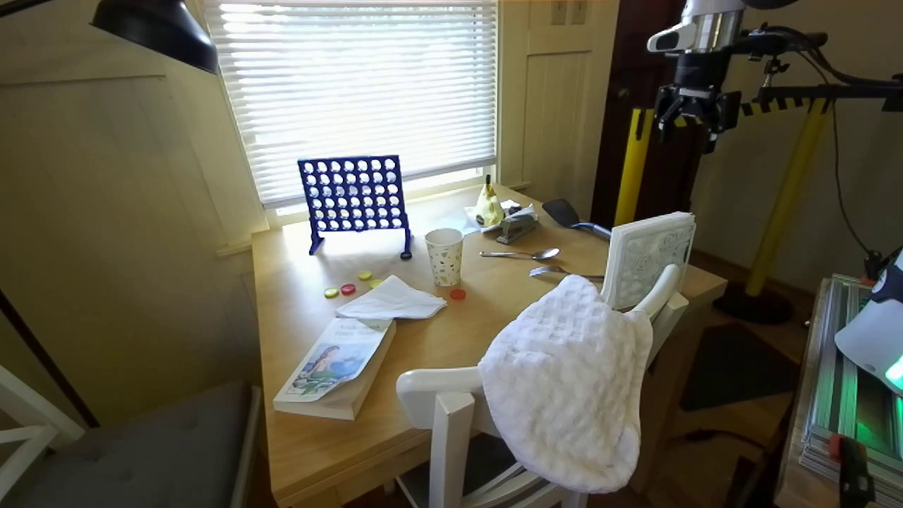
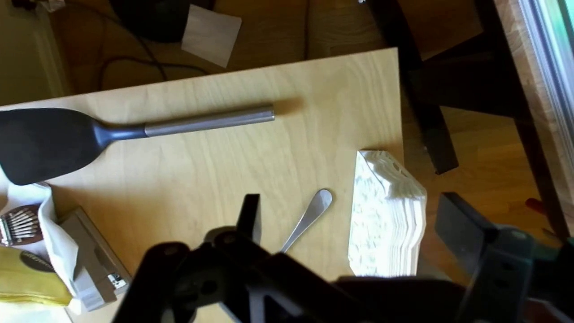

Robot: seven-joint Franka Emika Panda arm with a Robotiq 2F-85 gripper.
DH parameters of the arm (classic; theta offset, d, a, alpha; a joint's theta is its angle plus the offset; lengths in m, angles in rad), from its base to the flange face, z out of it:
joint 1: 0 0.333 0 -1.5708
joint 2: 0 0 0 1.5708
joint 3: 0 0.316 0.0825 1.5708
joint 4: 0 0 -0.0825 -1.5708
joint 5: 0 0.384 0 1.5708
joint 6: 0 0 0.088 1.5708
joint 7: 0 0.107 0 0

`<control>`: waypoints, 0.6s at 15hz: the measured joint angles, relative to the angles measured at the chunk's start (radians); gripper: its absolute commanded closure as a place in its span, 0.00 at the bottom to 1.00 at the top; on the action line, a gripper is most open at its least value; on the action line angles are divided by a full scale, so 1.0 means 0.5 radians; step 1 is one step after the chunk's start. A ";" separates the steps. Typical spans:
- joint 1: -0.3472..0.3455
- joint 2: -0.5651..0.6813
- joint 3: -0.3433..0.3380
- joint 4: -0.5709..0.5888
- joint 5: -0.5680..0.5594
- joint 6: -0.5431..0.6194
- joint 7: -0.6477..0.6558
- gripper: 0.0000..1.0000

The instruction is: Put the paper towels on the table

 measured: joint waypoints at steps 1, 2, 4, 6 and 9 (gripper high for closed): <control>0.001 0.020 0.001 0.007 0.000 0.001 -0.012 0.00; 0.002 0.031 0.001 0.013 0.000 0.001 -0.020 0.00; -0.008 0.034 0.012 0.015 0.000 0.001 -0.025 0.00; -0.019 0.040 0.032 0.011 0.001 0.035 -0.050 0.00; -0.010 0.110 0.028 0.002 0.068 0.226 -0.173 0.00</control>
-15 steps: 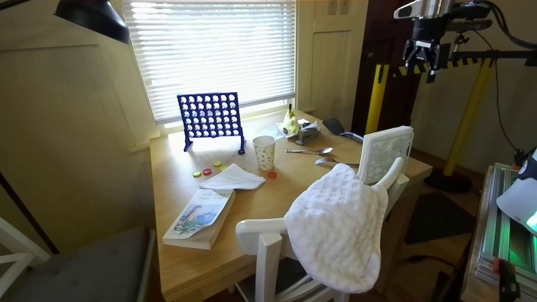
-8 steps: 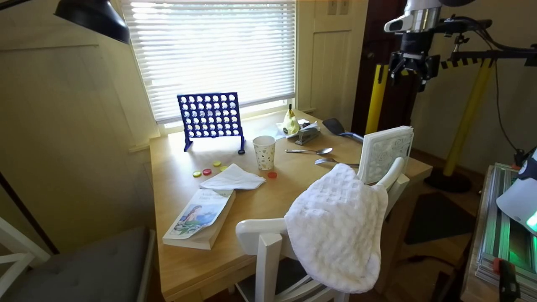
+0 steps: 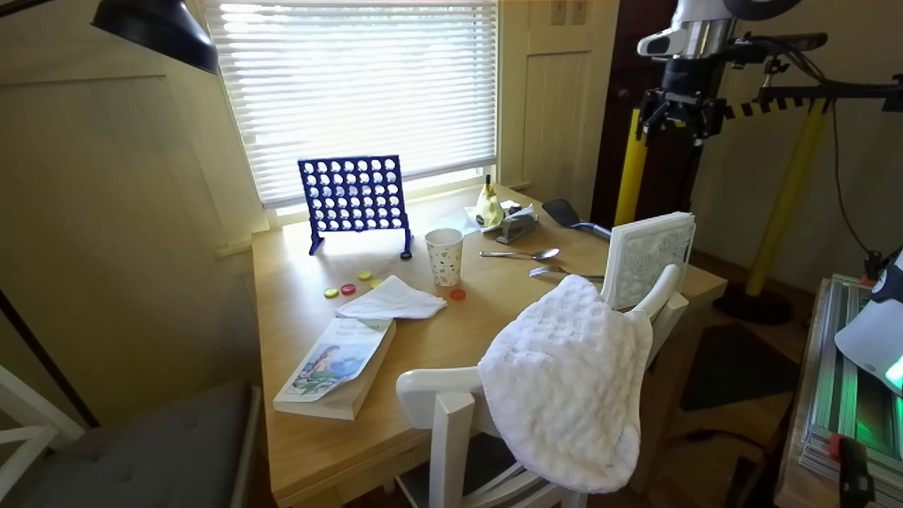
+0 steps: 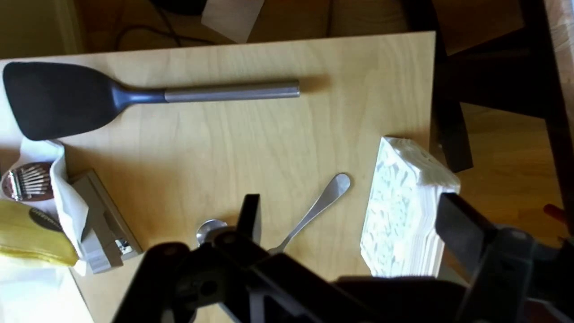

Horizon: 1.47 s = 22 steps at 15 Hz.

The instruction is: Put the paper towels on the table

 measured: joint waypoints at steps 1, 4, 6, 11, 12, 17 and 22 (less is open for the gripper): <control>0.004 0.039 -0.006 0.000 0.051 0.067 -0.053 0.00; 0.042 0.200 -0.017 0.031 0.291 0.146 -0.233 0.00; 0.081 0.320 0.001 0.059 0.448 0.144 -0.309 0.00; 0.107 0.605 0.108 0.162 0.711 0.138 -0.419 0.00; 0.106 0.658 0.131 0.190 0.742 0.135 -0.434 0.00; 0.061 0.864 0.238 0.320 0.800 0.039 -0.446 0.00; -0.008 0.909 0.322 0.363 0.800 -0.087 -0.443 0.00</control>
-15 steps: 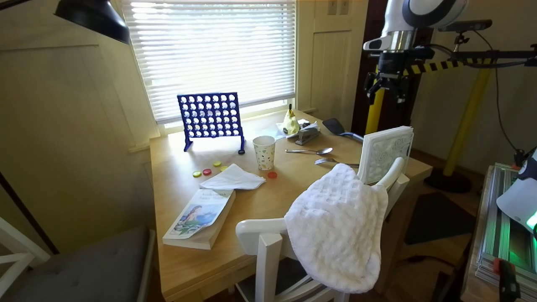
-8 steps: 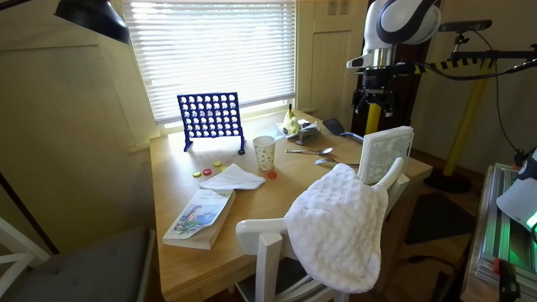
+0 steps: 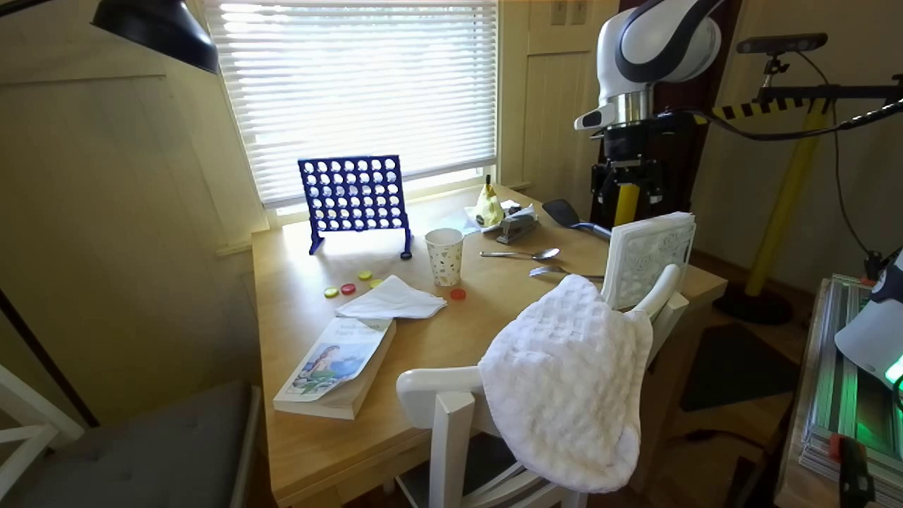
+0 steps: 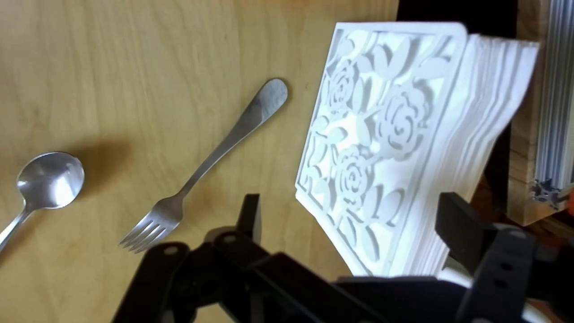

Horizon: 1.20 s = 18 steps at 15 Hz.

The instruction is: Put the paper towels on the table

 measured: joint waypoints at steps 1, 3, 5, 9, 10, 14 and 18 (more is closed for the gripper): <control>-0.009 0.000 0.010 0.001 0.000 -0.009 0.001 0.00; -0.024 0.000 0.023 0.001 0.000 -0.012 0.001 0.00; -0.037 0.000 0.030 0.002 0.000 -0.012 0.012 0.00; -0.062 0.000 0.038 0.004 -0.001 -0.012 0.033 0.00; -0.067 0.000 0.042 0.004 -0.002 -0.012 0.038 0.00; -0.071 0.001 0.052 0.006 -0.017 0.005 0.074 0.00; -0.071 0.006 0.070 0.007 -0.060 0.033 0.139 0.00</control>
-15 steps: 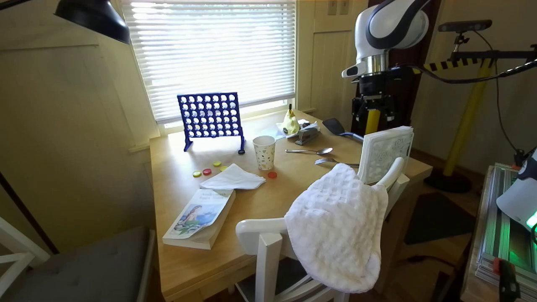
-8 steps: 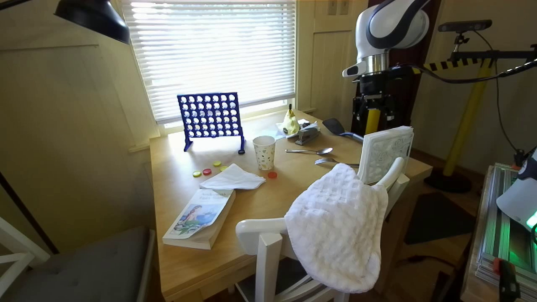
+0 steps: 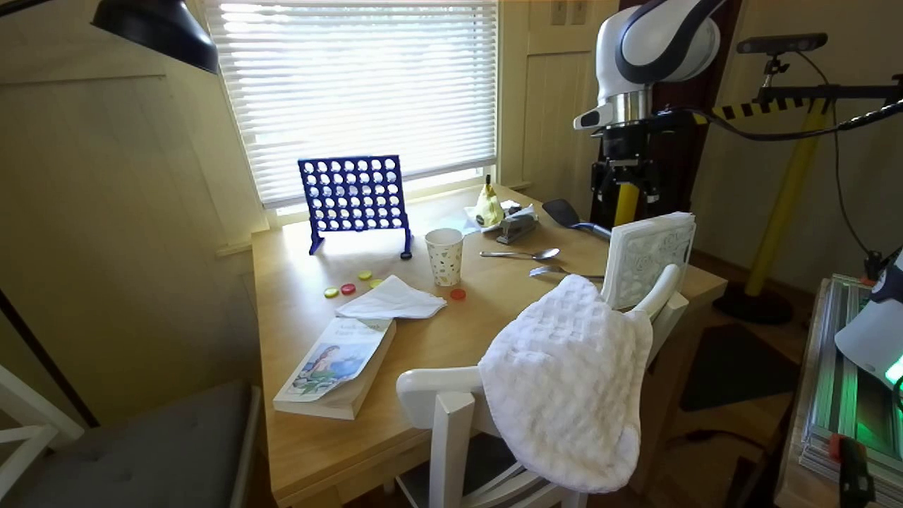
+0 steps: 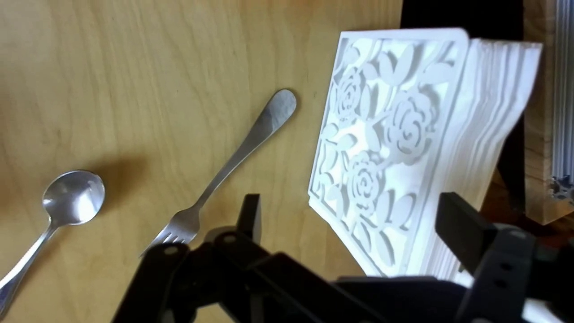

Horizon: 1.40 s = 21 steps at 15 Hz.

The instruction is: Put the paper towels on the table

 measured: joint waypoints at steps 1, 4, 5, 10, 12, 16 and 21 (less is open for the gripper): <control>0.000 0.003 0.004 0.001 -0.013 0.005 0.014 0.00; 0.000 0.015 0.015 0.001 -0.043 0.021 0.049 0.00; 0.000 0.019 0.019 0.002 -0.050 0.026 0.055 0.00; 0.000 0.039 0.033 0.004 -0.078 0.041 0.078 0.00; 0.000 0.044 0.036 0.005 -0.092 0.041 0.085 0.00; 0.000 0.052 0.059 0.005 -0.115 0.039 0.107 0.00; 0.003 0.058 0.106 0.005 -0.140 0.015 0.123 0.00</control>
